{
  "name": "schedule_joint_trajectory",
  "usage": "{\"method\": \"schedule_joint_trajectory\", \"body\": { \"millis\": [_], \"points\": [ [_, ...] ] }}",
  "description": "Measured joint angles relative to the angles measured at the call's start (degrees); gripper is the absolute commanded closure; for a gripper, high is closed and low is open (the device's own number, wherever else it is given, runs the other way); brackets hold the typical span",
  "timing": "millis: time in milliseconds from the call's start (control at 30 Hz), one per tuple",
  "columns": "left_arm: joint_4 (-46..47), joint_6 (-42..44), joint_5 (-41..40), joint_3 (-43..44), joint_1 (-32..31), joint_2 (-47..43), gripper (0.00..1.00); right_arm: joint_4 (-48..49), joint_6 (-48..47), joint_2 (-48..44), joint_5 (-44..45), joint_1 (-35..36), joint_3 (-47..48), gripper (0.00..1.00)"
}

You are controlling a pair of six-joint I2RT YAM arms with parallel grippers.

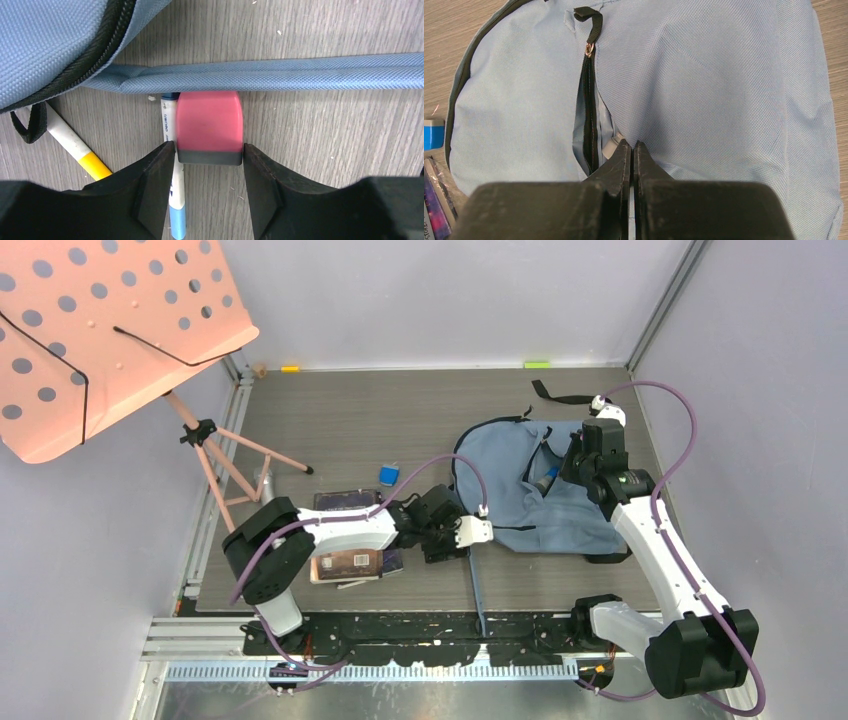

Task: Pack the student bag
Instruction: Pick up the stationery from the center of the board, then place the stationery in the student bag.

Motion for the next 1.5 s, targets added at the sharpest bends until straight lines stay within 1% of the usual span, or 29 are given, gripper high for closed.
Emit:
{"method": "schedule_joint_trajectory", "body": {
  "millis": [100,167,200,300,367,533,767,933,1067,1167,1267,1367,1500],
  "points": [
    [0.2,-0.61,-0.46,0.0,0.0,0.0,0.4,0.0,0.0,0.0,0.0,0.0,0.0,1.0],
    [0.22,-1.4,-0.55,0.0,0.0,0.0,0.4,0.0,0.0,0.0,0.0,0.0,0.0,0.99],
    [0.22,-1.64,-0.55,0.0,-0.02,0.0,0.41,0.0,0.0,0.0,0.0,0.0,0.0,0.99],
    [0.28,-2.64,-0.55,0.0,-0.02,0.0,0.49,0.0,0.0,0.0,0.0,0.0,0.0,0.99],
    [0.46,-2.93,-0.63,0.0,-0.02,-0.04,0.51,0.0,0.0,0.0,0.0,0.0,-0.02,1.0],
    [0.31,-4.42,-1.05,-0.22,-0.07,-1.77,0.54,0.0,0.0,-0.02,0.0,0.0,-0.02,1.0],
    [-1.42,-7.93,0.09,-0.79,-0.07,-9.44,0.55,-0.02,0.0,-0.26,0.0,0.0,-0.02,1.0],
    [-2.62,-12.31,0.35,-1.11,-0.07,-13.77,0.56,-0.04,0.0,-0.39,0.0,0.0,-0.02,0.99],
    [-1.49,-19.65,-0.17,-0.85,-0.07,-15.74,0.56,-0.02,0.0,-1.03,0.0,0.0,-0.33,0.99],
    [0.04,-26.99,-0.59,1.33,-0.07,-14.67,0.56,-0.09,0.0,-1.64,0.0,0.0,-0.59,0.99],
    [3.48,-33.92,-0.79,5.42,-0.07,-11.34,0.56,-0.15,-0.02,-2.14,0.0,0.0,-0.76,0.99],
    [6.73,-39.15,-0.72,10.45,-0.07,-6.69,0.57,-0.28,0.0,-2.78,0.02,0.0,-0.94,1.0],
    [8.17,-44.26,0.44,20.5,0.0,2.4,0.58,-0.66,0.0,-4.15,0.04,0.0,-1.38,0.99]
  ]
}}
